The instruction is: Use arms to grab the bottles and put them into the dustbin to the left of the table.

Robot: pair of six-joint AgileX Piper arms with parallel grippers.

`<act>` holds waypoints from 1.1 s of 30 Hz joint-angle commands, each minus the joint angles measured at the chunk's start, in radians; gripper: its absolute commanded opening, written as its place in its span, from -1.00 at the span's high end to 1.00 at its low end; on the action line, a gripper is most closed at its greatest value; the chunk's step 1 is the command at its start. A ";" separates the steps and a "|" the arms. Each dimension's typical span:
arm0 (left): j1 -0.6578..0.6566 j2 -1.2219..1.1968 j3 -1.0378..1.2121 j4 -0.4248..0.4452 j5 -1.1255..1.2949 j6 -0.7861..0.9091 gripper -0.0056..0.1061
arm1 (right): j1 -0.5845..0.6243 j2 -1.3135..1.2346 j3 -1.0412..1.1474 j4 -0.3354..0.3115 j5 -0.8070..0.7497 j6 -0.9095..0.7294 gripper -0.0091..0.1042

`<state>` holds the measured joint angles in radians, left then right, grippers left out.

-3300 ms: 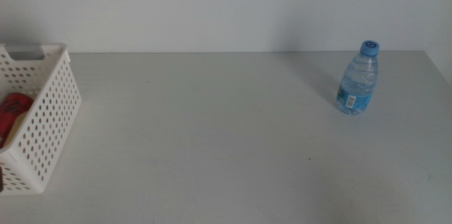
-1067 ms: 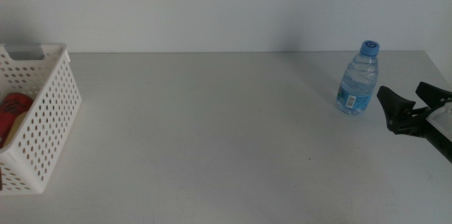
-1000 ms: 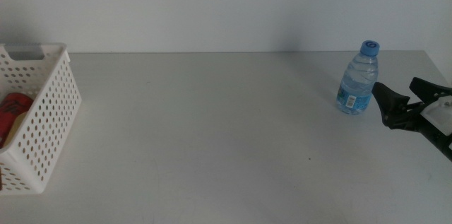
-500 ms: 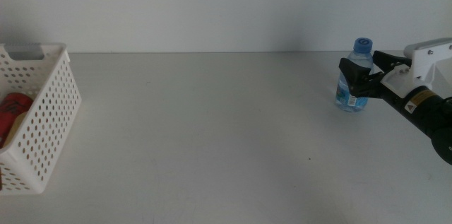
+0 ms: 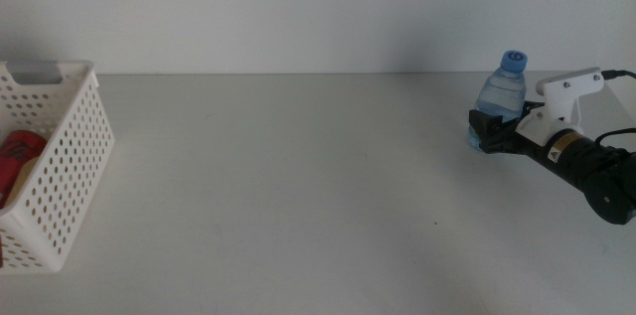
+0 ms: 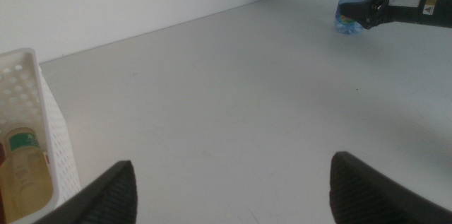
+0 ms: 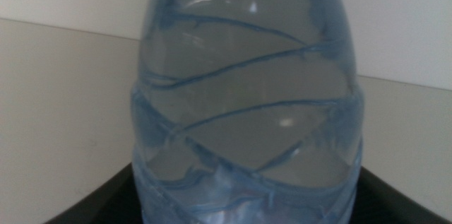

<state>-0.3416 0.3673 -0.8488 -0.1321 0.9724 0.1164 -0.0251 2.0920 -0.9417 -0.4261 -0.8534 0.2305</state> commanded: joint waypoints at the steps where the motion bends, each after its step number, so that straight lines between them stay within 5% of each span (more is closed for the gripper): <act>1: -0.007 0.012 -0.026 -0.011 -0.073 -0.014 -0.78 | -0.001 -0.054 -0.028 0.013 -0.062 -0.041 -0.12; 5: -0.007 0.012 -0.026 -0.011 -0.073 -0.014 -0.78 | 0.003 -0.054 -0.028 0.016 -0.061 -0.044 0.53; 6: -0.007 0.012 -0.026 -0.011 -0.073 -0.014 -0.78 | 0.012 -0.054 -0.028 0.013 -0.077 -0.044 0.87; 11: -0.007 0.012 -0.026 -0.011 -0.073 -0.014 -0.78 | 0.092 -0.099 -0.057 -0.017 -0.147 -0.025 0.86; 21: -0.007 0.012 -0.026 -0.011 -0.073 -0.014 -0.77 | 0.373 -0.073 -0.421 -0.238 0.064 0.270 0.86; 33: -0.007 0.012 -0.026 -0.011 -0.073 -0.014 -0.77 | 0.613 0.141 -0.618 -0.245 0.155 0.297 0.86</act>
<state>-0.3416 0.3673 -0.8488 -0.1321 0.9724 0.1164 0.5694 2.3065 -1.5127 -0.7036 -0.5875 0.5478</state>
